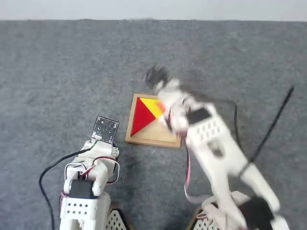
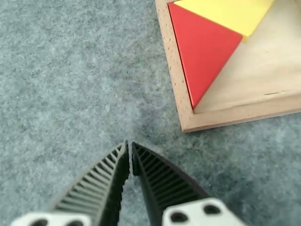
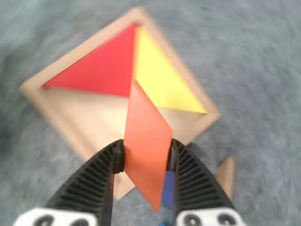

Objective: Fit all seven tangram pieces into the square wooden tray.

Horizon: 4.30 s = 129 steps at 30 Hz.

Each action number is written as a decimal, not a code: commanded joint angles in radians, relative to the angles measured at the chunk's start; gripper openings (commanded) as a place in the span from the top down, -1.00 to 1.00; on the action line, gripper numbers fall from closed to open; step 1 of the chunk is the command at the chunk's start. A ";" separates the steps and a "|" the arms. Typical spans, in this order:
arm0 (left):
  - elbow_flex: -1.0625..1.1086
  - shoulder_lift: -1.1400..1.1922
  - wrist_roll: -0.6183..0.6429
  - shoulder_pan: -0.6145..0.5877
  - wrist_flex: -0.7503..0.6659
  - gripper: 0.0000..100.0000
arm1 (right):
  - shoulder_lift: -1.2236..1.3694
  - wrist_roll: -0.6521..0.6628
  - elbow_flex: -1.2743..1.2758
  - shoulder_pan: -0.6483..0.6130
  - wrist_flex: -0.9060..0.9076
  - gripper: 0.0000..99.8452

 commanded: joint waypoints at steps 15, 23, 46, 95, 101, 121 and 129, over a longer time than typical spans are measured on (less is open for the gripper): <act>-0.007 -0.012 0.008 -0.003 0.005 0.97 | -0.085 -0.146 0.121 -0.031 -0.136 0.96; -0.007 -0.012 0.008 -0.005 0.005 0.97 | 0.278 -0.575 -0.155 0.094 -0.140 0.96; -0.007 -0.012 0.008 -0.003 0.005 0.97 | 0.527 -0.887 -0.347 0.090 -0.065 0.97; -0.007 -0.012 0.008 -0.003 0.005 0.97 | 0.392 -0.678 -0.361 0.044 0.013 0.65; -0.007 -0.012 0.008 -0.003 0.005 0.97 | 0.159 -0.420 -0.178 0.038 -0.041 0.99; -0.007 -0.012 0.008 -0.003 0.005 0.97 | 0.104 -0.328 0.051 0.097 -0.251 0.99; -0.007 -0.012 0.008 -0.003 0.005 0.97 | 0.289 -0.308 -0.048 0.124 -0.170 0.99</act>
